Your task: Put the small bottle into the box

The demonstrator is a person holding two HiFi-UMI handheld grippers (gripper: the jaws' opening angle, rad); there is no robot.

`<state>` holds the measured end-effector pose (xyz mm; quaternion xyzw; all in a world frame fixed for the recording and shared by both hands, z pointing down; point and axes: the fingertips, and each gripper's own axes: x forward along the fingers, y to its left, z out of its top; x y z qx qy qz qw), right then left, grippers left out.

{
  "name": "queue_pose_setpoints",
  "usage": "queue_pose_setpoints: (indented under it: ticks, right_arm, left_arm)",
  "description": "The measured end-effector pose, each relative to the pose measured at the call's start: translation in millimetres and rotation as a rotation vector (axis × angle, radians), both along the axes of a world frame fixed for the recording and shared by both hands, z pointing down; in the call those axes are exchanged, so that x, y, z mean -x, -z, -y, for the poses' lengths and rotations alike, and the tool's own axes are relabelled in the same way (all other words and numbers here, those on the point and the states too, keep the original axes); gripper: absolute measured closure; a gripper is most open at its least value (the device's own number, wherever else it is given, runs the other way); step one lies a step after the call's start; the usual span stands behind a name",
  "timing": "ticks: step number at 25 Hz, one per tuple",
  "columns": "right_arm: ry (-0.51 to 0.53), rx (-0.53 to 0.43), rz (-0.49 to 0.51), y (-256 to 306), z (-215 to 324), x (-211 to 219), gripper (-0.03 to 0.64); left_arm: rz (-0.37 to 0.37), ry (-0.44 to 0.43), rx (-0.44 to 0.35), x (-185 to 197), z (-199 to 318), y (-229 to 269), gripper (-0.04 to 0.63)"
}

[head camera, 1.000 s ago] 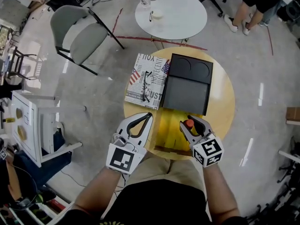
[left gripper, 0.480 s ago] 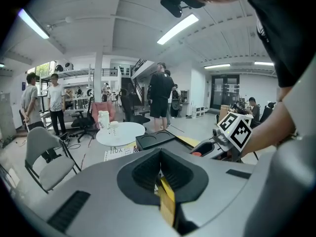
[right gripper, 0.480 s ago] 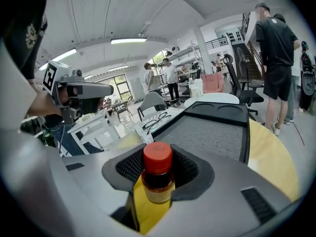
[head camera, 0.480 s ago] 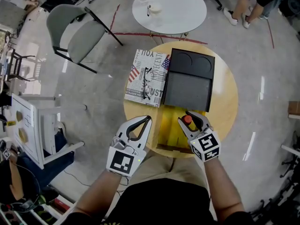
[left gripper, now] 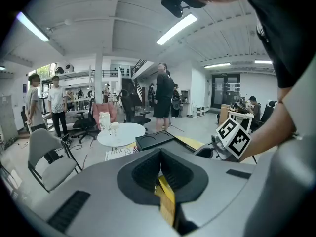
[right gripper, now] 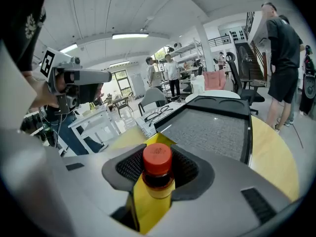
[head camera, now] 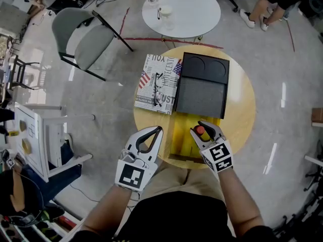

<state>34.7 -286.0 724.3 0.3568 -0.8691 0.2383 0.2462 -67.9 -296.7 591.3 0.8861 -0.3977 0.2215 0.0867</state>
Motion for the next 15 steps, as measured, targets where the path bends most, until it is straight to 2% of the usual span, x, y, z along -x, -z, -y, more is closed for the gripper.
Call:
queue_pose_setpoints:
  ticks: [9, 15]
  right_arm:
    - [0.08, 0.023, -0.021, 1, -13, 10, 0.445]
    - [0.159, 0.018, -0.028, 23, -27, 19, 0.39]
  left_arm:
    - [0.0, 0.045, -0.014, -1, -18, 12, 0.578]
    - [-0.029, 0.08, -0.014, -6, -27, 27, 0.577]
